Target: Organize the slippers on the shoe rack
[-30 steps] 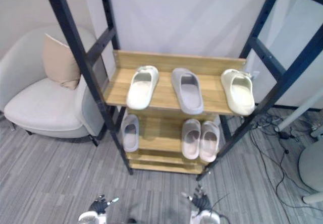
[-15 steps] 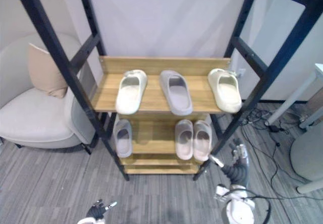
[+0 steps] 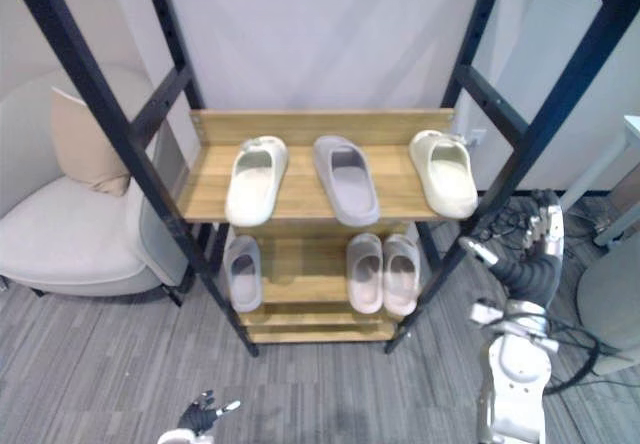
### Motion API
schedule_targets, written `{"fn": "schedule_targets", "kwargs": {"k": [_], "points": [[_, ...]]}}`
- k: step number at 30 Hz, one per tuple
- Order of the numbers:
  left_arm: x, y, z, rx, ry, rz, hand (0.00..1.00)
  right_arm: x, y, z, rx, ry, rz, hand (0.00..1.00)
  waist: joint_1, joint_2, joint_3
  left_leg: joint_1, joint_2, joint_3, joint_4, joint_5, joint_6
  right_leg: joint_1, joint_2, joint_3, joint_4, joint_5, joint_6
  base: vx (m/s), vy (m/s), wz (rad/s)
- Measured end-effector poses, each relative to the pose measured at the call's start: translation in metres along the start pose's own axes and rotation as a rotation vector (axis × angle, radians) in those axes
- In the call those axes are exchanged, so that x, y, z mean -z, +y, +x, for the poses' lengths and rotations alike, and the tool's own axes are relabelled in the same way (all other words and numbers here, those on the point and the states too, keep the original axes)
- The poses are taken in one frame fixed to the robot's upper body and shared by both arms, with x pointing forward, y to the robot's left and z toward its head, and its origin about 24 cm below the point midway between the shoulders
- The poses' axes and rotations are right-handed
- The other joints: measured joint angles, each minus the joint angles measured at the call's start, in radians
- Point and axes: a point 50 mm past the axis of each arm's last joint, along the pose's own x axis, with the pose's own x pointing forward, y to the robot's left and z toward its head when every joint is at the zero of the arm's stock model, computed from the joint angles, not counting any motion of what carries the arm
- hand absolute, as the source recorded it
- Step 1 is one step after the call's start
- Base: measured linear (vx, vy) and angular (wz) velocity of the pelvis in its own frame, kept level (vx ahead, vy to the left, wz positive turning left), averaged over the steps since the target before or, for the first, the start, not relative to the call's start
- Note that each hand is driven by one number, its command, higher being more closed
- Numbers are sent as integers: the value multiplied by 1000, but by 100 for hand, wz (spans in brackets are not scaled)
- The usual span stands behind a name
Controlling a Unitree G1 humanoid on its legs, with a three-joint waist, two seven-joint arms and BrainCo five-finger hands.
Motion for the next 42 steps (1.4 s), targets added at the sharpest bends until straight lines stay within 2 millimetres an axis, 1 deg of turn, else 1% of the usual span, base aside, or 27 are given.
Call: {"fn": "schedule_targets", "kwargs": {"k": [6, 9, 12, 14, 17, 20, 24, 26, 29, 33, 34, 37, 42], "points": [[-4, -1, 1, 10, -12, 18, 0, 3, 18, 23, -81, -3, 13, 0, 4, -12, 9, -15, -2, -25, 2, 0, 1, -5, 0, -12, -3, 1, -1, 8, -15, 8], [-5, -1, 1, 10, -14, 18, 0, 5, 26, 33, -84, 1, 28, 0, 4, -12, 10, -29, -3, -41, 2, 2, 2, -5, -1, -29, -13, 3, -3, 7, -21, 15], [-8, -2, 2, 11, -24, 17, 0, 4, 35, 49, -116, -2, 17, 0, 7, -9, 25, -32, -4, -46, 2, 2, 3, -4, -1, -34, -15, 3, -3, 1, -17, 6], [-12, -2, 3, 14, -41, 18, 0, 0, 40, 60, -134, -14, 14, 0, 9, -9, 45, -34, -4, -48, 2, 2, 3, -4, -1, -36, -15, 3, -3, -8, -15, 4], [-13, -2, 3, 14, -49, 18, 0, -3, 46, 71, -145, -17, 28, 0, 9, -9, 50, -49, -5, -55, 2, 4, 5, -15, -1, -42, -17, 5, -6, 3, -14, 7], [-18, -3, 4, 14, -62, 19, 0, -5, 54, 84, -167, -17, 20, 0, 13, -12, 69, -51, -5, -64, 1, 4, 5, -12, 0, -46, -18, 8, -10, 20, -15, 9], [-19, -2, 4, 14, -68, 19, 0, -15, 71, 96, -209, -45, 32, 0, 13, -11, 77, -56, -3, -65, 1, 4, 6, -11, 2, -41, -26, 27, -14, 16, -1, -4], [-23, -2, 5, 14, -81, 18, 0, -23, 77, 107, -212, -62, 37, 0, 16, -12, 96, -63, -1, -65, 2, 6, 8, -15, 4, -35, -35, 45, -16, -21, 8, -4], [-25, -2, 5, 11, -86, 10, 0, -32, 86, 120, -222, -68, 33, 0, 27, -13, 99, -75, -1, -64, 2, 9, 13, -29, 3, -31, -36, 63, -15, -24, 11, -1], [-28, -2, 5, 9, -98, 0, 0, -44, 102, 128, -268, -95, -9, 0, 40, -20, 104, -75, -2, -64, 3, 11, 16, -29, 2, -29, -36, 71, -17, -12, -1, 0], [-30, -1, 6, 9, -105, 0, 0, -48, 105, 133, -272, -97, -23, 0, 45, -23, 110, -74, -3, -64, 3, 12, 18, -29, 1, -29, -36, 71, -17, -46, -7, 0], [-33, -2, 6, 9, -115, -3, 0, -52, 108, 141, -267, -93, -59, 0, 54, -25, 118, -76, -5, -64, 3, 16, 21, -30, -1, -29, -35, 71, -17, -48, -11, 1], [-34, -1, 6, 6, -115, -22, 0, -51, 107, 143, -247, -74, -100, 0, 55, -25, 129, -76, -8, -65, -5, 24, 22, -33, -2, -29, -35, 71, -17, -22, -7, 0]]}}
